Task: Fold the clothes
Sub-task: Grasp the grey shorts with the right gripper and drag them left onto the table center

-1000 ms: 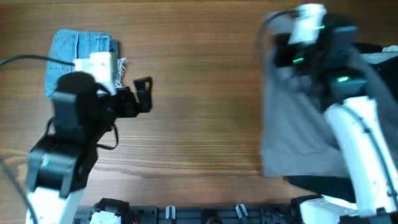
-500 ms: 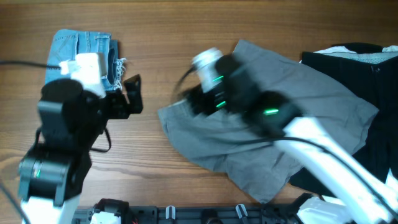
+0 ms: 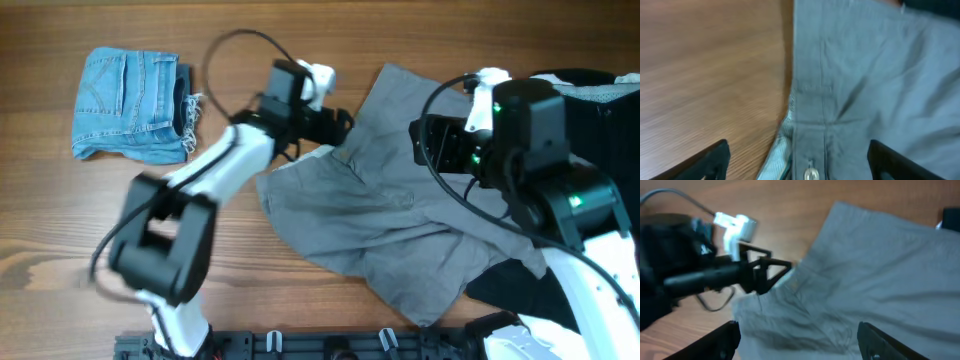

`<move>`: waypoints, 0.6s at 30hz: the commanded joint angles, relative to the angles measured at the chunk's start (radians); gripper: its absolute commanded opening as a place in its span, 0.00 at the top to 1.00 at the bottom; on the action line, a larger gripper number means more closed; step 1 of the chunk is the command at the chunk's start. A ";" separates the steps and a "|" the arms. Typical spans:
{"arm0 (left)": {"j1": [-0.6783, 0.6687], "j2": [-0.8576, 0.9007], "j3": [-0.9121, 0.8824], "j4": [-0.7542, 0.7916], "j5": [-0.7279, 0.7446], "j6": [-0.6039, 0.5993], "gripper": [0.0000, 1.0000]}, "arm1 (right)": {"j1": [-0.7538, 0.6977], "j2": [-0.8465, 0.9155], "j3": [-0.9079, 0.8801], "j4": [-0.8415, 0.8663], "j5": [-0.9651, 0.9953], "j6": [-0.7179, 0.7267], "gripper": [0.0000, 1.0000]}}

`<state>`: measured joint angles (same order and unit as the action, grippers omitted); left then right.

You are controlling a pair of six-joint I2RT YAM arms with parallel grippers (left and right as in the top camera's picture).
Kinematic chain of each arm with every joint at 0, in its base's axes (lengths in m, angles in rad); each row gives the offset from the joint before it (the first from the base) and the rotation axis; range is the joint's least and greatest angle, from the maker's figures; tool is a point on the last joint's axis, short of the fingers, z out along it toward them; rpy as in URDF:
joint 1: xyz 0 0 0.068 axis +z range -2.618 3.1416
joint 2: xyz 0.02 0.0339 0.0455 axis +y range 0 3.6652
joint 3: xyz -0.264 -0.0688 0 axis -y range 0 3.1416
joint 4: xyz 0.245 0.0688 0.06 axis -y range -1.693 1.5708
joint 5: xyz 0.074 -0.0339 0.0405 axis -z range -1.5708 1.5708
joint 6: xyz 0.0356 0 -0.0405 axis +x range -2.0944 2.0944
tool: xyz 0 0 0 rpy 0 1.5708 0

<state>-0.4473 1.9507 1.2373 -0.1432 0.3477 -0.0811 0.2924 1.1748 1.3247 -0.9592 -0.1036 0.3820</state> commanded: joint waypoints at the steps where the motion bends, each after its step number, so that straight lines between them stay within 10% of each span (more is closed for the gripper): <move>1: -0.055 0.115 0.001 0.059 0.016 0.127 0.23 | -0.002 0.039 0.003 -0.023 0.000 0.013 0.20; 9: -0.072 0.196 0.001 0.050 0.023 0.133 0.49 | -0.002 0.107 0.003 -0.029 0.000 0.014 0.20; 12: -0.061 0.196 0.002 0.060 0.018 0.121 0.96 | -0.002 0.112 0.003 -0.028 0.000 0.014 0.19; 18: 0.165 0.139 0.059 0.034 -0.251 -0.085 0.96 | -0.002 0.112 0.003 -0.031 0.000 0.014 0.19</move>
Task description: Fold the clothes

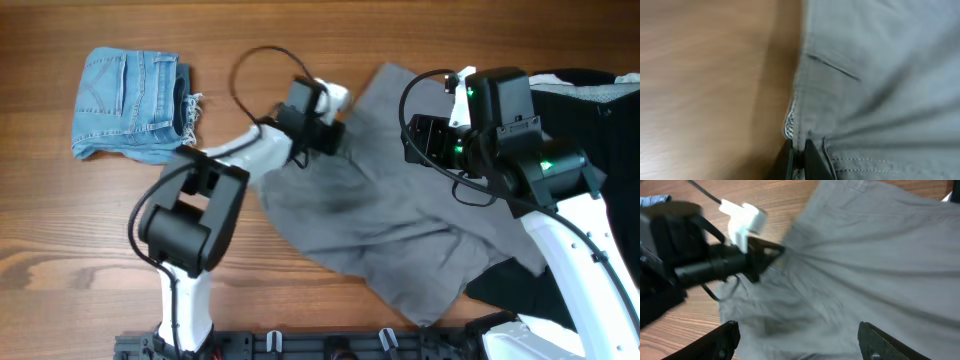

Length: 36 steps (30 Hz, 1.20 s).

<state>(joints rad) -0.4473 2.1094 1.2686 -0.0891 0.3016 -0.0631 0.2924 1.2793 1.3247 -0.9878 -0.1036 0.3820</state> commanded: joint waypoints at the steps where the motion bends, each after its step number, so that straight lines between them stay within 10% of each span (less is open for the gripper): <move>1: 0.236 -0.032 0.029 -0.031 -0.211 -0.102 0.96 | -0.002 0.007 0.003 -0.007 0.000 0.013 0.19; 5: 0.411 -0.056 0.029 -0.094 -0.209 -0.103 0.96 | -0.002 0.008 0.003 -0.014 0.000 0.012 0.19; 13: 0.504 -0.212 0.029 -0.176 -0.127 -0.099 0.37 | -0.004 0.052 0.003 -0.036 0.090 0.093 0.12; 21: 0.504 -0.521 0.029 -0.480 -0.127 -0.099 0.37 | -0.125 0.351 0.003 0.262 0.156 0.051 0.71; 27: 0.504 -0.619 0.029 -0.764 -0.096 -0.098 0.48 | -0.235 0.634 0.003 0.497 0.150 0.042 0.91; 31: 0.504 -0.619 0.027 -0.856 -0.097 -0.098 0.41 | -0.280 0.774 0.003 0.630 0.019 0.008 0.86; 33: 0.504 -0.619 0.027 -0.866 -0.097 -0.098 0.40 | -0.286 0.834 0.003 0.682 -0.009 0.010 0.51; 36: 0.504 -0.619 0.027 -0.863 -0.097 -0.098 0.39 | -0.286 0.884 0.003 0.730 -0.009 0.010 0.45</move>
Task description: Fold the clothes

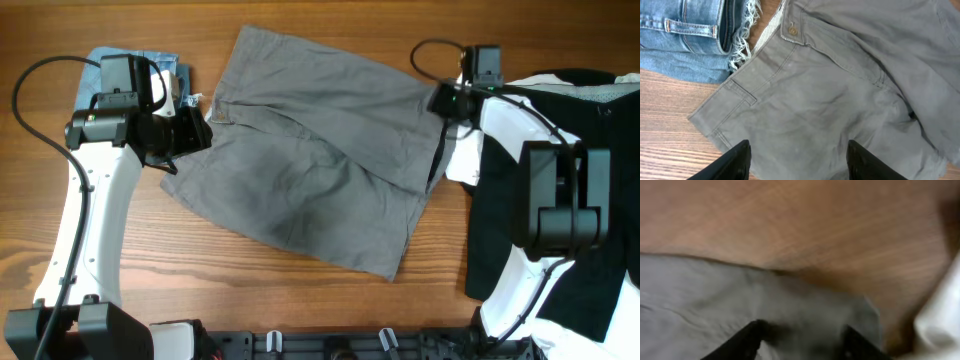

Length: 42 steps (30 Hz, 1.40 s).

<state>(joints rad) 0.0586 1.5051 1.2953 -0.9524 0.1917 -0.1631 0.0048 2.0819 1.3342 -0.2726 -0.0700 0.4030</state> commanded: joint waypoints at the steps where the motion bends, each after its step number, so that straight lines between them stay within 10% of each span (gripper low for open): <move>1: -0.002 -0.014 0.001 0.000 0.013 0.002 0.39 | 0.001 0.097 -0.006 0.029 -0.042 -0.011 0.46; 4: -0.002 -0.013 0.001 0.000 0.014 0.001 0.38 | 0.000 0.124 -0.006 0.092 0.003 -0.010 0.96; 13: -0.002 -0.013 0.000 -0.007 0.017 0.001 0.28 | -0.092 0.138 0.024 0.507 0.069 -0.007 0.96; 14: -0.002 -0.013 -0.001 -0.007 0.018 0.001 0.24 | -0.107 0.136 0.051 0.516 0.056 -0.008 0.91; 15: -0.002 -0.013 -0.001 -0.010 0.018 0.001 0.21 | -0.122 0.134 0.093 0.507 0.006 -0.012 0.38; 16: -0.002 -0.013 -0.001 -0.010 0.018 0.001 0.20 | -0.131 0.132 0.118 0.486 -0.032 -0.017 0.12; 18: -0.002 -0.009 -0.001 -0.009 0.017 0.002 0.17 | -0.144 0.116 0.153 0.443 -0.114 -0.065 0.00; 24: -0.002 0.089 -0.001 0.022 0.013 0.105 0.26 | -0.150 -0.145 0.170 0.172 -0.211 -0.139 0.00; 29: -0.002 0.300 -0.001 0.277 0.154 0.264 0.82 | -0.140 -0.413 0.169 -0.262 -0.352 -0.138 0.00; 42: -0.080 0.685 -0.001 0.702 0.299 0.278 0.96 | -0.062 -0.438 0.123 -0.560 -0.352 -0.141 0.00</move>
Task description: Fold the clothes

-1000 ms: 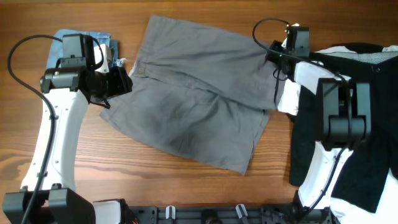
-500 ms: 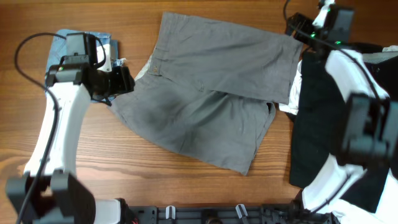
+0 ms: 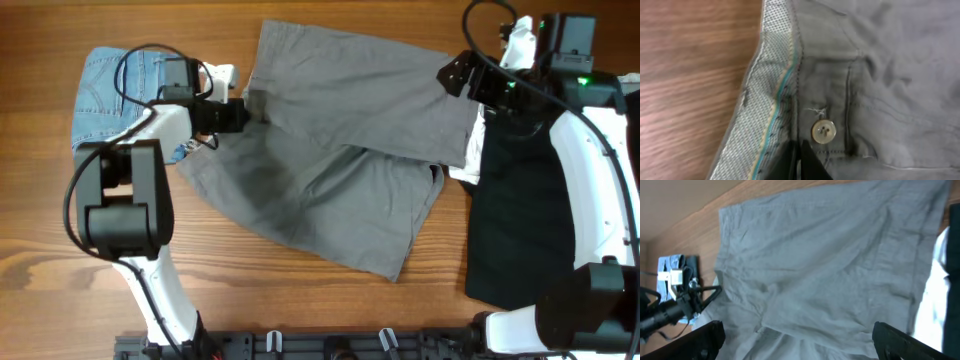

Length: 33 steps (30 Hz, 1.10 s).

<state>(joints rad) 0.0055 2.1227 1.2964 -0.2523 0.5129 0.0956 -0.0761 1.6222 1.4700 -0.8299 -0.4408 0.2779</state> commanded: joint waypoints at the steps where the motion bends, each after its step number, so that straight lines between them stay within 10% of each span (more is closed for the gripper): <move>1: -0.027 0.072 -0.002 -0.009 -0.116 -0.012 0.96 | 0.024 0.024 -0.013 -0.002 0.018 -0.014 0.00; 5: 0.040 0.074 -0.002 -0.064 -0.537 -0.219 0.96 | 0.035 0.024 -0.013 -0.002 0.018 -0.013 0.01; 13: 0.330 0.072 -0.002 -0.224 -0.520 -0.343 0.96 | 0.040 0.024 -0.025 -0.058 0.043 -0.016 0.00; 22: 0.280 -0.033 -0.002 -0.249 -0.338 -0.256 0.85 | 0.122 0.024 -0.238 -0.021 0.056 -0.126 0.02; 27: 0.242 -0.266 -0.002 -0.362 -0.337 -0.257 0.72 | 0.268 0.025 -0.448 0.279 0.095 -0.166 0.27; 30: 0.230 -0.439 -0.002 -0.464 -0.337 -0.257 0.66 | 0.329 0.026 -0.563 0.539 0.184 -0.166 0.24; 31: 0.224 -0.504 -0.002 -0.506 -0.337 -0.257 0.64 | 0.340 0.027 -0.588 0.602 0.228 -0.163 0.00; 33: 0.214 -0.600 -0.002 -0.566 -0.334 -0.257 0.61 | 0.348 0.048 -0.608 0.675 0.283 -0.163 0.03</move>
<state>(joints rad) 0.2375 1.6970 1.2911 -0.7456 0.1806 -0.1692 0.2581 1.6382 0.8974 -0.2340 -0.2874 0.1253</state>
